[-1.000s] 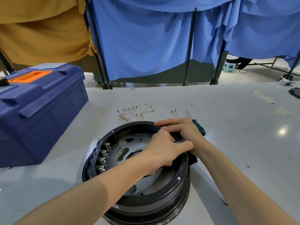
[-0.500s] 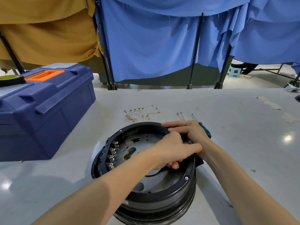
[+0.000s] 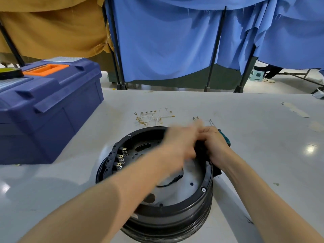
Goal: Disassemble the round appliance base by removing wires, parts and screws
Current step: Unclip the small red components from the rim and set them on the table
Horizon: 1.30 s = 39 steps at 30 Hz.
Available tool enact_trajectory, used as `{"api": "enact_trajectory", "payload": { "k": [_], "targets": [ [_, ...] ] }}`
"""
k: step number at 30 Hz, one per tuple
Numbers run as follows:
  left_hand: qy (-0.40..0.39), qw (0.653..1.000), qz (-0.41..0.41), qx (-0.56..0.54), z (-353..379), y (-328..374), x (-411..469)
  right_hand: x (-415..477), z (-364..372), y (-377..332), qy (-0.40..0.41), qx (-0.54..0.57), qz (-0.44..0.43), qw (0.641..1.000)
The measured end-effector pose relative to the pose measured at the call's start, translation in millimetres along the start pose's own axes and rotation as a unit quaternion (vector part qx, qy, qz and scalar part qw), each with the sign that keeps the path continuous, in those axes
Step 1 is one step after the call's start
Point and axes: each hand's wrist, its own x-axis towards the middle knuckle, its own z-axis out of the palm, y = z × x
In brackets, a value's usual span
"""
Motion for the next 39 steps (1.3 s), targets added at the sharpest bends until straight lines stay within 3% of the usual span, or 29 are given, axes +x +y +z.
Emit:
{"api": "enact_trajectory", "payload": {
  "k": [2,5,12,16,19,23,27,29,32,34,39],
  "targets": [
    [0.054,0.997,0.06,0.011,-21.5,10.2,8.8,0.3,-0.2,-0.4,0.009,0.048,0.006,0.999],
    [0.0,0.982,0.111,0.151,-30.5,-3.8,-0.3,0.4,1.5,-2.9,-0.003,0.039,0.007,0.999],
    [-0.021,0.925,0.241,0.294,-29.2,-14.3,7.3,0.5,0.1,-0.2,0.025,0.022,-0.017,0.999],
    [-0.014,0.934,0.203,0.292,-35.4,-15.0,12.6,0.9,-2.5,-2.8,0.022,0.057,-0.028,0.998],
    [-0.006,0.947,0.154,0.283,-32.7,-11.0,11.2,-0.4,0.4,-10.5,0.022,0.009,-0.071,0.997],
    [-0.073,0.974,0.093,0.195,-33.4,-4.0,6.3,-3.2,3.4,-16.2,0.033,-0.088,-0.122,0.988],
    [-0.105,0.983,0.057,0.137,-43.2,-4.1,9.7,-4.1,0.7,-19.9,0.055,-0.049,-0.117,0.99],
    [-0.065,0.969,0.108,0.214,-50.0,-4.0,10.2,-2.5,-4.6,-21.1,0.104,-0.017,-0.099,0.99],
    [0.059,0.882,0.228,0.409,-70.6,-7.3,14.8,-1.1,-26.6,-22.4,0.222,-0.016,-0.076,0.972],
    [0.096,0.846,0.254,0.459,-87.1,-11.4,19.0,-3.4,-44.5,-18.1,0.266,-0.068,-0.058,0.96],
    [0.051,0.866,0.177,0.465,-109.6,-27.7,29.4,4.0,-49.2,3.0,0.226,-0.264,-0.029,0.937]
  ]
}}
